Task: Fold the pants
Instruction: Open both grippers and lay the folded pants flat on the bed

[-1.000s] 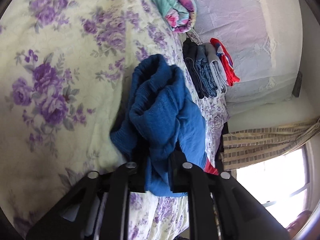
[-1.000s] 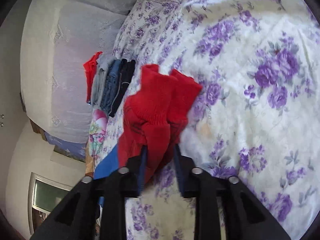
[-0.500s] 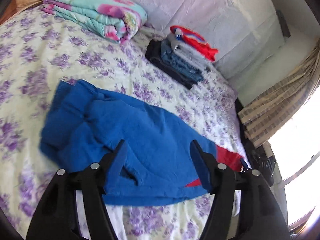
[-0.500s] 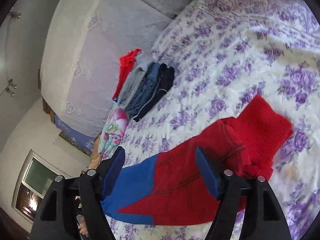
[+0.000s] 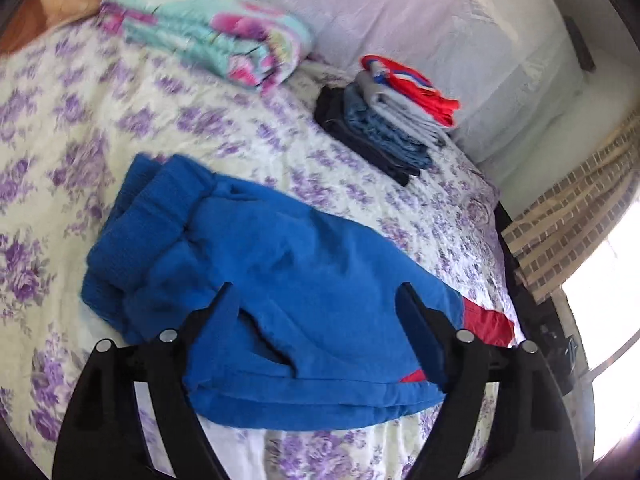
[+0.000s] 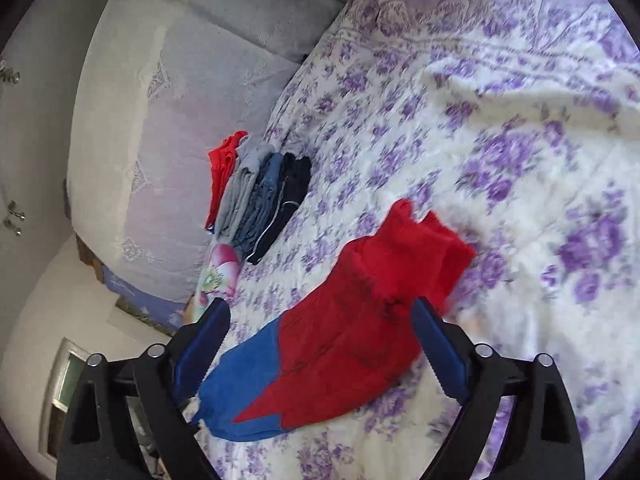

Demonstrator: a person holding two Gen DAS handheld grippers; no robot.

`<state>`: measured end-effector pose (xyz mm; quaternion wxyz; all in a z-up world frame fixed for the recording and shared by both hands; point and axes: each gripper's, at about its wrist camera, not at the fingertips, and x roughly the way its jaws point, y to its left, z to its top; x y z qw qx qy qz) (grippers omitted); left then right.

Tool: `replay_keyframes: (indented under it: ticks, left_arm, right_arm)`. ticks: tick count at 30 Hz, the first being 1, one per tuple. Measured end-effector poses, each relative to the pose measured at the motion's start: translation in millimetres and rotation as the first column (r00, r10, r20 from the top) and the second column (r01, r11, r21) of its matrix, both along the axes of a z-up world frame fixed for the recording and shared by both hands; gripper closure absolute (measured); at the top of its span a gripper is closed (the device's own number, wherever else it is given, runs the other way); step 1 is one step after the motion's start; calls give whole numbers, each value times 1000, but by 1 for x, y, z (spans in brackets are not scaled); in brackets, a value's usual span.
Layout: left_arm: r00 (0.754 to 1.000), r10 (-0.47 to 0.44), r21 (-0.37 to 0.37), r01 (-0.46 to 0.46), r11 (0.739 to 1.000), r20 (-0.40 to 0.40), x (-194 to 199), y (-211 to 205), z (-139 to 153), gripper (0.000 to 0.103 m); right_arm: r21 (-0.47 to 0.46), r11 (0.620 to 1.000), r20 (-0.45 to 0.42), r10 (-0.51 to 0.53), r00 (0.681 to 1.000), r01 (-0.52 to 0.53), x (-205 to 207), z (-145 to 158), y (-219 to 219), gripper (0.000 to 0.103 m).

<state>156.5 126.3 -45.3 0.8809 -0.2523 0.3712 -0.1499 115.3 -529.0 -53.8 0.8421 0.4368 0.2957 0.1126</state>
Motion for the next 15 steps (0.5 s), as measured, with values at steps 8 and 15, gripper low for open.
replay_keyframes:
  ticks: [8, 15]
  left_arm:
    - [991, -130, -22, 130, 991, -35, -3, -51, -15, 18]
    - [990, -131, -32, 130, 991, -43, -2, -60, -36, 16]
  right_arm:
    - [14, 995, -103, -96, 990, 98, 2, -34, -16, 9]
    - [-54, 995, -156, -94, 983, 86, 49, -43, -13, 9]
